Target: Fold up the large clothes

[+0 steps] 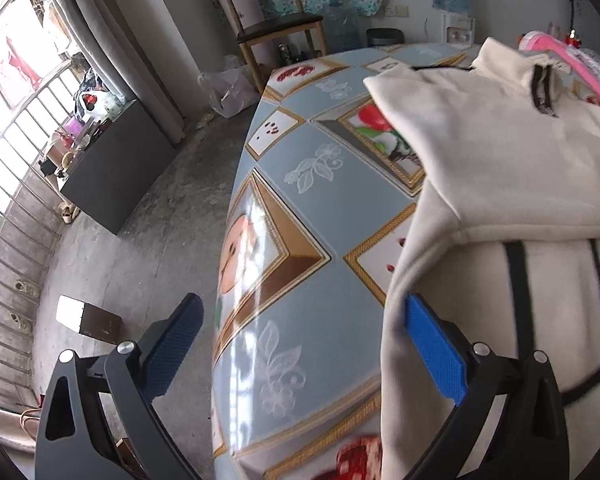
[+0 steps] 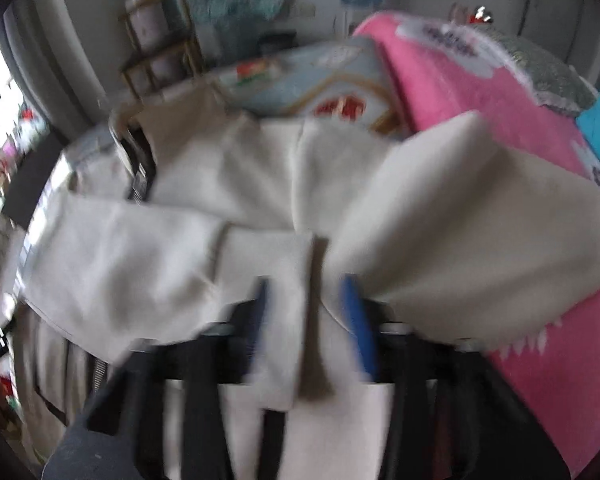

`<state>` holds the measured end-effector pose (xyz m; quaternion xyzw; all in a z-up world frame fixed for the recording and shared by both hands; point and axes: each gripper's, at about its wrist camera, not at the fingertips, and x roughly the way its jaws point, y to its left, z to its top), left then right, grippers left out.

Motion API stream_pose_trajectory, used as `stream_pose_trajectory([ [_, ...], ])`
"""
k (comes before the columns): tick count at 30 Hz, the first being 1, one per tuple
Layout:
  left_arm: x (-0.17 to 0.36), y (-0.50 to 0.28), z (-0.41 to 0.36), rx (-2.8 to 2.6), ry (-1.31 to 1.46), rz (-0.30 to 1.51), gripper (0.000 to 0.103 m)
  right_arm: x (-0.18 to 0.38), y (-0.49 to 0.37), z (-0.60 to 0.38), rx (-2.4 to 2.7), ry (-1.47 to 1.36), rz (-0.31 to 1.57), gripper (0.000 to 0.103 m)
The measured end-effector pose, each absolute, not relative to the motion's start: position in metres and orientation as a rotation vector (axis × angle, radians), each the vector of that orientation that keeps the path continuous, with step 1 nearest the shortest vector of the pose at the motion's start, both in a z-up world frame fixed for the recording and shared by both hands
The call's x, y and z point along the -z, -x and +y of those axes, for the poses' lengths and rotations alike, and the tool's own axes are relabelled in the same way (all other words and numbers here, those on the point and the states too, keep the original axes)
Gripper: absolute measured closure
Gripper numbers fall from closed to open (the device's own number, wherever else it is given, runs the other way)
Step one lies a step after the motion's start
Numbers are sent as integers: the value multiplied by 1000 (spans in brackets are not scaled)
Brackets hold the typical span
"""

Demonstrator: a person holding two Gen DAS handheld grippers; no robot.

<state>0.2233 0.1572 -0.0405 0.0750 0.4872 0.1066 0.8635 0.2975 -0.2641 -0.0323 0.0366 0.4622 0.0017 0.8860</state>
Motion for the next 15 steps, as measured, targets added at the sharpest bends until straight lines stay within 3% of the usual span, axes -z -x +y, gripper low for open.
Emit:
stream_pose_trajectory([
  [3,22,-211,158,-200,-109,992,5,21,-280,-240,-35,-39,929,52],
  [7,-2,-219,139,-119,-63,953,5,47,-277,-194,-105,34,994,48],
  [12,2,-250,93,-47,-113,979,5,92,-287,-161,-46,145,1071,45],
  [15,9,-268,66,9,-135,1013,5,90,-282,-156,-19,161,1053,44],
])
